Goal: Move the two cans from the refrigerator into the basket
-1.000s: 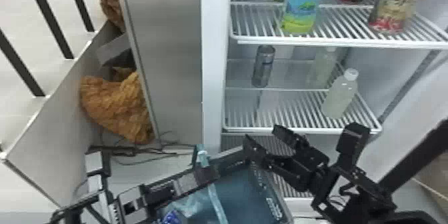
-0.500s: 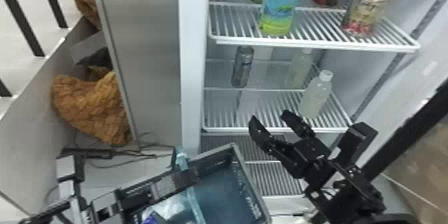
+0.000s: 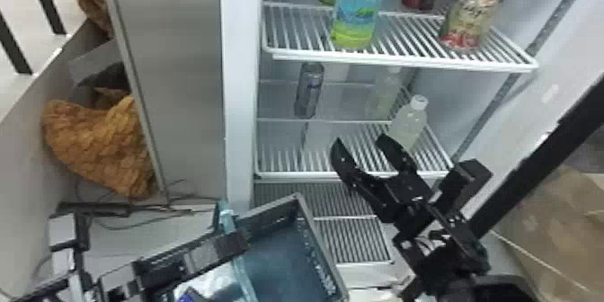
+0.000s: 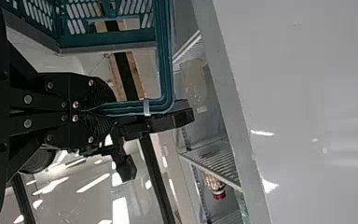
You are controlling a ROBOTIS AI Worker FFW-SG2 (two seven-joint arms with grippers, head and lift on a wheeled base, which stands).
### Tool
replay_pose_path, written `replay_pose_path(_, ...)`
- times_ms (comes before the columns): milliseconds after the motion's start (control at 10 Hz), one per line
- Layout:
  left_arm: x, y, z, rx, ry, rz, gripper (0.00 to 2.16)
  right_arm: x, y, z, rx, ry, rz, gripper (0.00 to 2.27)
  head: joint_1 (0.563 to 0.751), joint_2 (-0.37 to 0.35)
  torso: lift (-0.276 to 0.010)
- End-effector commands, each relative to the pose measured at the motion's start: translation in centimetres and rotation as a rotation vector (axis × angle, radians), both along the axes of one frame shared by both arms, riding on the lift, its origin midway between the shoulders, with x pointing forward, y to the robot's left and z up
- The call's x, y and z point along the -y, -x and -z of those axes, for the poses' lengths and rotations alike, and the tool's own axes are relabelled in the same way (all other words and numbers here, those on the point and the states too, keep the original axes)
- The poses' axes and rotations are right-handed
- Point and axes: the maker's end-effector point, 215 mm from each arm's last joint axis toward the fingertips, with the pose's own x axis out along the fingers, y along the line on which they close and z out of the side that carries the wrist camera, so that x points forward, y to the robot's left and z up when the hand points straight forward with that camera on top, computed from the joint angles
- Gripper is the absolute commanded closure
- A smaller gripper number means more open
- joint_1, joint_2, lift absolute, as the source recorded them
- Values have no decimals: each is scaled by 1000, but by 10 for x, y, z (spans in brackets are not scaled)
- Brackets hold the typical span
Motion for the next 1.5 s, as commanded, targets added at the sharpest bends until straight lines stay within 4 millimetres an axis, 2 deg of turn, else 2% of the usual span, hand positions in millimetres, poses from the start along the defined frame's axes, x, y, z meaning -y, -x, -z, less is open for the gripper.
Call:
replay_pose_path(0, 0, 0, 0, 0, 0, 0, 1210, 3, -12, 2, 5, 10, 16, 144, 695, -187, -219)
replay_pose_path(400, 1, 1, 1, -3, -3, 4, 1210, 8, -46, 5, 7, 43, 45, 140, 695, -192, -219)
replay_pose_path(600, 2, 0, 1, -1, -4, 5, 1210, -3, -69, 6, 7, 65, 30, 140, 695, -186, -219)
replay_pose_path(800, 3, 1, 1, -3, -5, 9, 1210, -16, -80, 14, -10, 69, 24, 140, 695, -168, -219)
replay_pose_path(1200, 4, 2, 2, -4, -6, 10, 1210, -21, -102, 30, -44, 92, 40, 140, 695, -150, -219)
replay_pose_path(1400, 4, 1, 1, -4, -6, 10, 1210, -26, -115, 26, -37, 94, 47, 140, 695, -145, -219)
